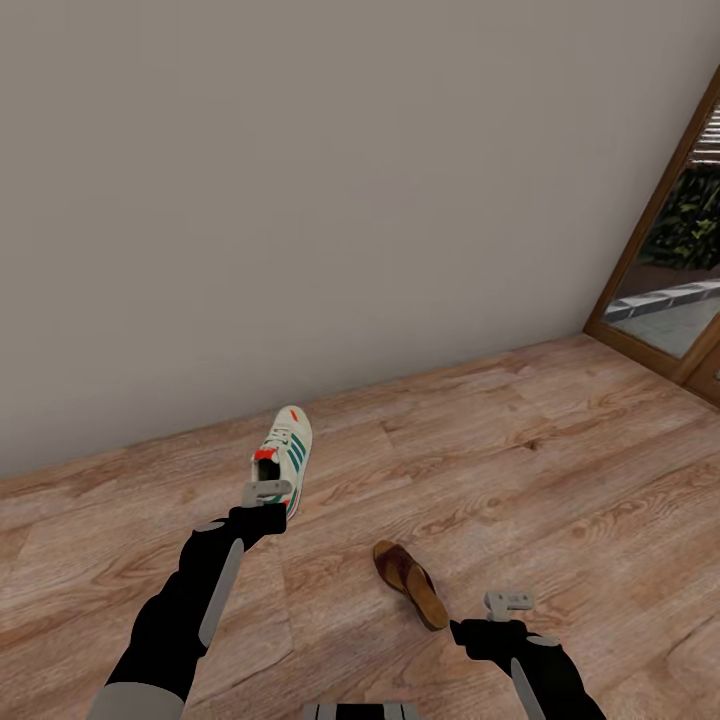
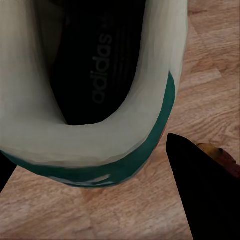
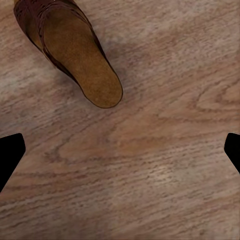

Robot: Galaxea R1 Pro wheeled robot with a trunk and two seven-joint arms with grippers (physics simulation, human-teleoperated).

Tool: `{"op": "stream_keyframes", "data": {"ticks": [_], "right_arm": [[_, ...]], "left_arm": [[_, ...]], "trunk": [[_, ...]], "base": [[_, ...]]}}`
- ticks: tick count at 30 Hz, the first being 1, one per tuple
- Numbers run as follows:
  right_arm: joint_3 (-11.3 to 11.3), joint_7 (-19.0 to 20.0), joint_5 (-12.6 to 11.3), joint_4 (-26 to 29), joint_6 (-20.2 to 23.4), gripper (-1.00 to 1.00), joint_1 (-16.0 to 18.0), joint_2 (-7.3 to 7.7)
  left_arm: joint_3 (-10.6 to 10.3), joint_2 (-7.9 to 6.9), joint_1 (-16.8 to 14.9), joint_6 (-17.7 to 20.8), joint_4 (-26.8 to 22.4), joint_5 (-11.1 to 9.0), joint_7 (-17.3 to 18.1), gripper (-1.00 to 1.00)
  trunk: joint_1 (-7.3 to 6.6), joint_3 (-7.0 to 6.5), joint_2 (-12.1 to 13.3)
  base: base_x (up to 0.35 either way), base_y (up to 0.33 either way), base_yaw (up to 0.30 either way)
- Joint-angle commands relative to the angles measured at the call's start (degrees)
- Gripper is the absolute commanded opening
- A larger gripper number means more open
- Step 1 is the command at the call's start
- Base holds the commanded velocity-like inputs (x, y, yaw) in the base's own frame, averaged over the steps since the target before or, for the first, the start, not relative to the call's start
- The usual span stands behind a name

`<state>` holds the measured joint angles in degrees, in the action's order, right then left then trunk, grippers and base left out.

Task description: Pick up the two gym shoes and the two sandals from the corridor floor and place them onto the hallstand (shoe rack) in the corridor, making sure they are on the rack and not on the floor. Arrange them so the two gym shoes are next to each other and the two sandals are next to each other.

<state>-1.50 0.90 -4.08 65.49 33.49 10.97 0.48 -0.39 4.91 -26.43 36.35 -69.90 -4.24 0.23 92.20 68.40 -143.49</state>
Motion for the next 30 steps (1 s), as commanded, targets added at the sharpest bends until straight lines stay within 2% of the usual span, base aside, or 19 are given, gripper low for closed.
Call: {"op": "stream_keyframes", "data": {"ticks": [1,7,30], "right_arm": [[-0.09,-0.11,-0.41,0.09,0.26,1.0,0.02,0.05],[-0.09,-0.11,-0.41,0.19,0.26,1.0,0.02,0.05],[-0.09,-0.2,-0.41,0.27,0.26,1.0,0.02,0.05]], "left_arm": [[0.04,0.01,-0.02,0.3,-0.06,-0.42,-0.05,-1.0],[0.04,0.01,-0.02,0.3,-0.06,-0.42,-0.05,-1.0],[0.04,0.09,-0.02,0.3,-0.06,-0.42,-0.05,-1.0]], "trunk": [[-0.01,0.05,-0.02],[-0.01,0.06,-0.02],[0.56,6.21,-0.31]], "base": [[0.0,0.0,0.0],[0.0,0.0,0.0],[0.0,0.0,0.143]]}}
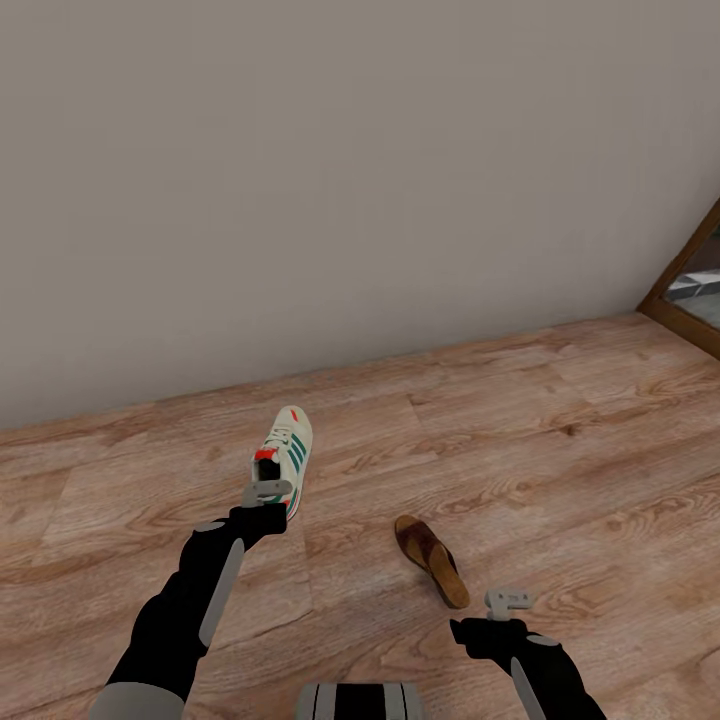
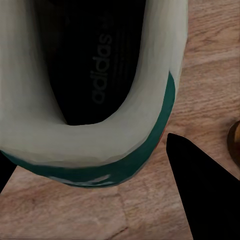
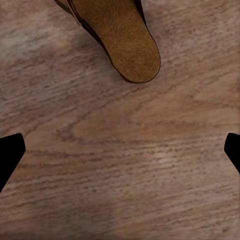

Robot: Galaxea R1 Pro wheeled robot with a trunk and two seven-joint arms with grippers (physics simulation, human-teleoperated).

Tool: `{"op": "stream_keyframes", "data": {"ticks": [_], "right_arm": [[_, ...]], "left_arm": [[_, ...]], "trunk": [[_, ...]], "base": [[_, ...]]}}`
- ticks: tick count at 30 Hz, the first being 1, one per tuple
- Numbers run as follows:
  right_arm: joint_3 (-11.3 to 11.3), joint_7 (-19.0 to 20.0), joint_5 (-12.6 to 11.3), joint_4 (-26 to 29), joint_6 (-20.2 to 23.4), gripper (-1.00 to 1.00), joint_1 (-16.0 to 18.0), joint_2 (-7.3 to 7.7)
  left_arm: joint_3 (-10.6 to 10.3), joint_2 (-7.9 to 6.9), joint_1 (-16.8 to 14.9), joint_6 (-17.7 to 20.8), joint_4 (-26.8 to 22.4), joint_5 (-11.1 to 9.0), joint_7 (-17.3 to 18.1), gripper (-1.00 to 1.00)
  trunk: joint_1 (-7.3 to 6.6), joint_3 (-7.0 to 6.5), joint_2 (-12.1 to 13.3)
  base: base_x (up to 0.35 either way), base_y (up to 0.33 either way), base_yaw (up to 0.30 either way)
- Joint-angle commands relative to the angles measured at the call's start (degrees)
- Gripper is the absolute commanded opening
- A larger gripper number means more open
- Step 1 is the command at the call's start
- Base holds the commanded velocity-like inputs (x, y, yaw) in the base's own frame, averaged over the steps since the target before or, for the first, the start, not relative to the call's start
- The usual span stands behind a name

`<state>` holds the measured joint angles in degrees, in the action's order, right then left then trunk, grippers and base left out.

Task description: Pick up the two gym shoes and the two sandals from the corridor floor and place them onto the hallstand (shoe rack) in the corridor, making sure they are on the rack and not on the floor. Arrange them so the two gym shoes are next to each other and the two sandals are next to each other.

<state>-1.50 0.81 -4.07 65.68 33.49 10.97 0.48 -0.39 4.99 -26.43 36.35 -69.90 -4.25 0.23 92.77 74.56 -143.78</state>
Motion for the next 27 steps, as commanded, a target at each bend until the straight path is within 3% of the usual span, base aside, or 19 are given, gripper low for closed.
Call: {"op": "stream_keyframes", "data": {"ticks": [1,21,24,27], "right_arm": [[-0.08,-0.11,-0.41,0.13,0.26,1.0,0.01,0.05],[-0.08,0.09,-0.41,0.09,-0.73,1.0,0.01,0.11],[-0.07,0.13,-0.41,0.01,-5.19,1.0,0.01,0.12],[-0.03,0.12,-0.46,-0.59,-12.38,1.0,0.01,0.07]], "left_arm": [[0.03,0.01,-0.02,0.3,-0.06,-0.41,-0.05,-1.0],[-0.04,0.02,-0.02,0.3,-0.06,-0.38,-0.05,-1.0],[-0.09,0.07,-0.02,0.3,-0.06,-0.4,-0.04,-1.0],[-0.13,0.1,-0.02,0.3,-0.08,-0.36,-0.02,-1.0]], "trunk": [[-0.01,0.05,-0.02],[-0.01,0.05,-0.02],[-0.01,0.05,-0.02],[-0.01,0.05,-0.02]], "base": [[0.0,0.0,0.01],[0.0,0.0,0.001],[0.0,0.0,0.0],[0.0,0.0,0.0]]}}
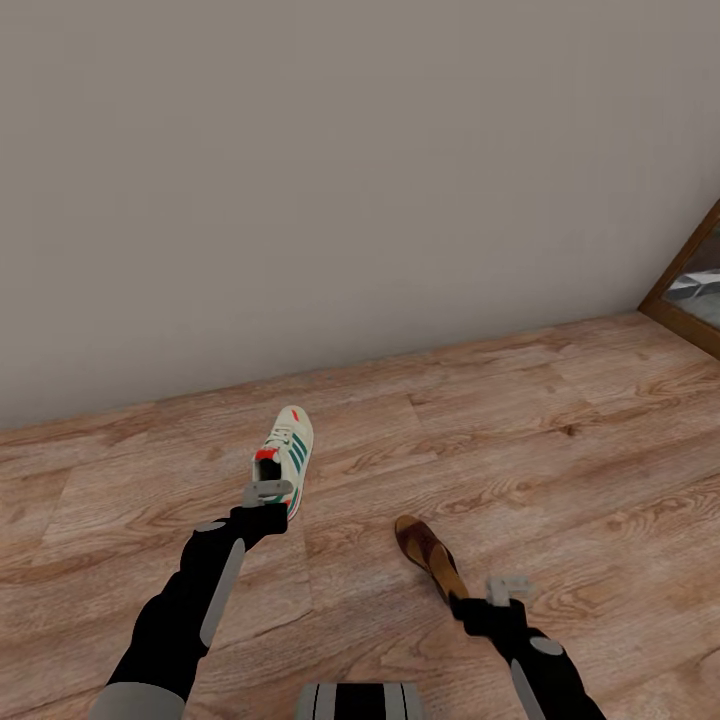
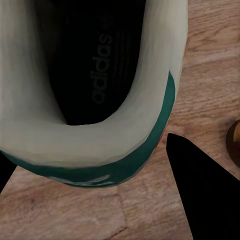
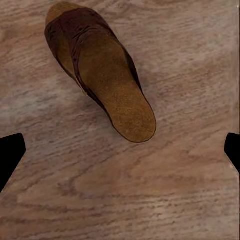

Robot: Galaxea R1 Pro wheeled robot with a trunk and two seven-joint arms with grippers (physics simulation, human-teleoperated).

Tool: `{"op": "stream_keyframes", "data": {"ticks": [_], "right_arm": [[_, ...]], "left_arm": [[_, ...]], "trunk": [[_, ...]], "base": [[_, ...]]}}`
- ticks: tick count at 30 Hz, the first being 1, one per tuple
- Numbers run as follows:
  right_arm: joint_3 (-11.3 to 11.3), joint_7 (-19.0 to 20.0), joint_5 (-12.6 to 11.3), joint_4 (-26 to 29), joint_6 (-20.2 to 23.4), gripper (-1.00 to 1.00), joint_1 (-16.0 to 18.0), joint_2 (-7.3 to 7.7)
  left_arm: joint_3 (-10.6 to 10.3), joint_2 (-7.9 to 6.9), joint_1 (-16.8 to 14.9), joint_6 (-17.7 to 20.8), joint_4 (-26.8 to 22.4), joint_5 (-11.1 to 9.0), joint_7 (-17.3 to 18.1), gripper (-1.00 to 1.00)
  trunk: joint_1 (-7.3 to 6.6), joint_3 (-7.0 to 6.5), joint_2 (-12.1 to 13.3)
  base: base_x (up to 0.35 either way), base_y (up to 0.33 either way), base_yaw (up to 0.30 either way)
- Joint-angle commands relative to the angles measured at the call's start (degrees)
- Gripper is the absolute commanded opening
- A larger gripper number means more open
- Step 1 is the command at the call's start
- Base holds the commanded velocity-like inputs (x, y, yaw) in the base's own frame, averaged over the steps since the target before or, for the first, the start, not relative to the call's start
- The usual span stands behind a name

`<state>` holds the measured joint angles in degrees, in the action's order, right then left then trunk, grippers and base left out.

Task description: Pick up the two gym shoes and the two sandals from the corridor floor and place them onto the hallstand (shoe rack) in the corridor, making sure they are on the rack and not on the floor. Arrange them so the two gym shoes are next to each other and the two sandals are next to each other.

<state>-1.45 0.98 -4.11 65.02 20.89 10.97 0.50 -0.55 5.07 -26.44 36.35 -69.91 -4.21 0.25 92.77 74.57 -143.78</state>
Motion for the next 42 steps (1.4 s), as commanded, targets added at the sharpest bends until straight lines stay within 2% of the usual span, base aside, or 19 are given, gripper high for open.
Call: {"op": "stream_keyframes", "data": {"ticks": [1,3,6,26,42], "right_arm": [[-0.07,-0.03,-0.42,-0.1,-2.21,1.0,0.01,0.04],[-0.1,-0.02,-0.39,-0.24,-5.09,1.0,0.01,0.03],[-0.08,-0.01,-0.37,-0.3,-6.67,1.0,0.01,0.06],[-0.14,-0.1,-0.37,-0.23,-7.04,1.0,0.01,0.08],[-0.05,-0.1,-0.37,-0.13,-6.91,1.0,0.01,0.06]], "left_arm": [[0.03,0.02,-0.02,0.27,-0.06,-0.39,-0.06,-1.0],[0.02,0.02,-0.02,0.24,-0.08,-0.38,-0.03,-1.0],[0.05,0.03,-0.02,0.28,-0.06,-0.42,-0.06,-1.0],[0.11,0.03,-0.02,0.27,-0.05,-0.39,-0.08,-1.0],[0.11,0.03,-0.02,0.29,-0.05,-0.45,-0.08,-1.0]], "trunk": [[-0.01,0.04,-0.02],[-0.01,0.04,-0.02],[-0.01,0.04,-0.02],[-0.01,0.23,-0.02],[0.4,5.24,-0.23]], "base": [[0.0,0.0,0.0],[0.0,0.0,0.0],[0.0,0.0,0.0],[0.045,0.0,0.0],[0.0,0.0,0.0]]}}
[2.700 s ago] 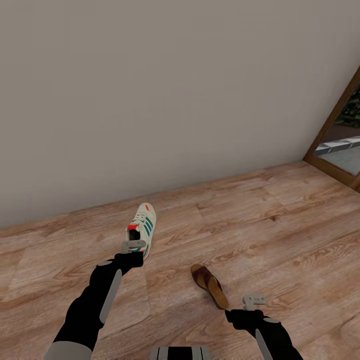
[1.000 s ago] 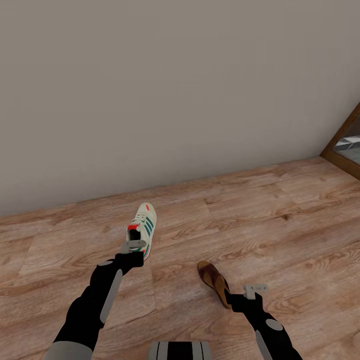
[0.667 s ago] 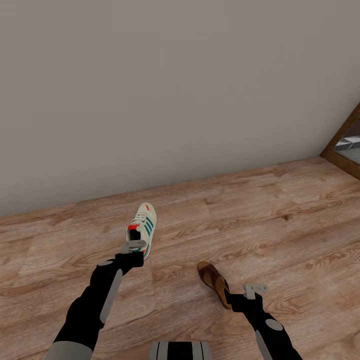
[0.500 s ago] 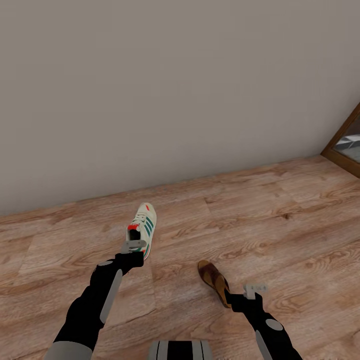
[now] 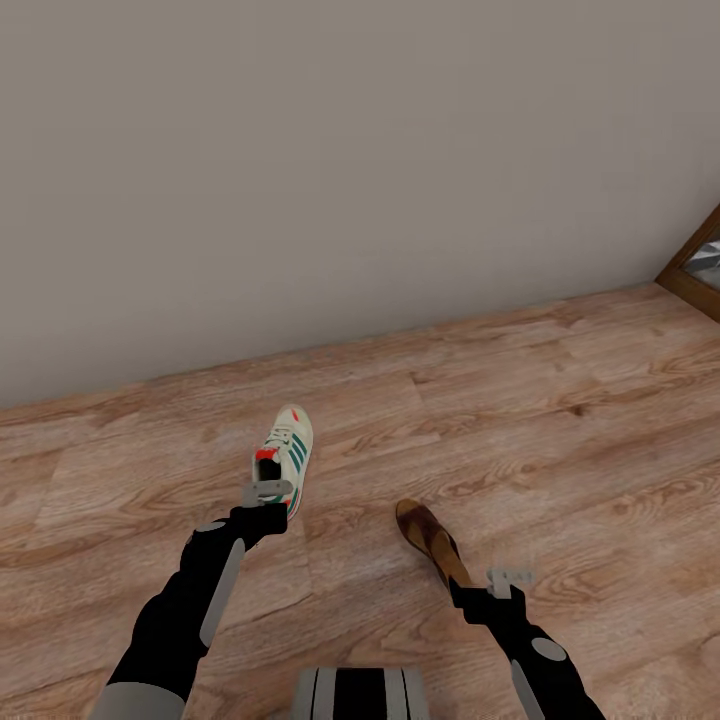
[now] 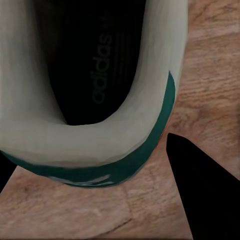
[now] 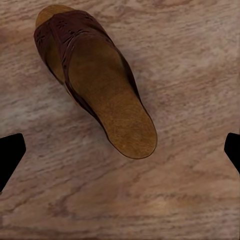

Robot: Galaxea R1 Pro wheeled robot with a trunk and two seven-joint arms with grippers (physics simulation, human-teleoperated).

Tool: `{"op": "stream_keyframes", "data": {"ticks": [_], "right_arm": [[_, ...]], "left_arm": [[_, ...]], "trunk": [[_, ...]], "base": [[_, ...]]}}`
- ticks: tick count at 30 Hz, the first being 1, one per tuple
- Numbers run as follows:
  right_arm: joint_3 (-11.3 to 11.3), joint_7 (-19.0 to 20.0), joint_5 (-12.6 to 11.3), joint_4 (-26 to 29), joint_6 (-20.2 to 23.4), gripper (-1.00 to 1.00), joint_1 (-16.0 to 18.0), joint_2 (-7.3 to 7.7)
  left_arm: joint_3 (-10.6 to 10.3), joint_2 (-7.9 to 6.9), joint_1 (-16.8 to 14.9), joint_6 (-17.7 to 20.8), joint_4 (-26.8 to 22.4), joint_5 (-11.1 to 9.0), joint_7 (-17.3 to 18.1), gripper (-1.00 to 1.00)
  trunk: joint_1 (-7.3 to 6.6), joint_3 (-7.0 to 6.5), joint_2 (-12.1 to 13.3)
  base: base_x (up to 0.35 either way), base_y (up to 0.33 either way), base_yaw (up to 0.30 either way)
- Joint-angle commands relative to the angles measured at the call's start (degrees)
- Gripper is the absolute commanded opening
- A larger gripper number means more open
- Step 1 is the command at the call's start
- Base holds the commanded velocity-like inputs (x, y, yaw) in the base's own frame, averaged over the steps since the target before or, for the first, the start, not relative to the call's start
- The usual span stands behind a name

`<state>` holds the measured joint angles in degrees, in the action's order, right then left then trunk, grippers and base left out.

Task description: Pick up the two gym shoes and the two sandals from the corridor floor and place them onto the hallstand (shoe rack) in the corridor, making sure they are on the rack and not on the floor. Arrange them so the two gym shoes are next to each other and the two sandals are next to each other.

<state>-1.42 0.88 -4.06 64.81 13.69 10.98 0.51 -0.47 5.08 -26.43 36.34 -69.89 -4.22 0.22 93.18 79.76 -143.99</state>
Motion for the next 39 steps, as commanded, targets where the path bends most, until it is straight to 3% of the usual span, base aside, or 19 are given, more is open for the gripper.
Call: {"op": "stream_keyframes", "data": {"ticks": [1,13,27,29,30,31,39], "right_arm": [[-0.08,0.0,-0.42,0.1,0.28,1.0,0.01,0.04],[-0.08,0.0,-0.42,0.08,0.28,1.0,0.01,0.04],[-0.09,0.0,-0.42,0.14,0.28,1.0,0.01,0.03],[-0.08,0.0,-0.42,0.14,0.28,1.0,0.01,0.04],[-0.1,0.0,-0.42,0.14,0.28,1.0,0.01,0.06],[-0.12,0.0,-0.42,0.14,0.28,1.0,0.01,0.08],[-0.15,0.0,-0.42,0.13,0.28,1.0,0.01,0.04]], "left_arm": [[0.03,0.01,-0.02,0.3,-0.07,-0.44,-0.05,-1.0],[0.03,0.01,-0.02,0.28,-0.07,-0.37,-0.05,-1.0],[-0.11,0.06,-0.02,0.24,-0.13,-0.31,-0.05,-1.0],[-0.7,0.08,-0.05,0.23,-0.44,-0.28,0.0,-1.0],[-2.7,0.1,-0.25,0.22,-2.12,-0.27,0.03,-1.0],[-3.12,0.1,-0.34,0.24,-2.55,-0.28,0.03,-1.0],[-4.42,0.18,-0.63,0.11,-3.48,-0.26,0.04,-1.0]], "trunk": [[0.01,0.36,-0.03],[0.32,3.91,-0.19],[0.32,3.95,-0.19],[0.32,3.95,-0.19],[0.32,3.95,-0.19],[0.32,3.95,-0.19],[0.32,3.95,-0.19]], "base": [[0.0,0.0,0.0],[0.0,0.0,0.0],[0.063,0.0,0.0],[0.057,0.0,0.0],[0.011,0.0,0.0],[0.007,0.0,0.0],[0.001,0.0,0.0]]}}
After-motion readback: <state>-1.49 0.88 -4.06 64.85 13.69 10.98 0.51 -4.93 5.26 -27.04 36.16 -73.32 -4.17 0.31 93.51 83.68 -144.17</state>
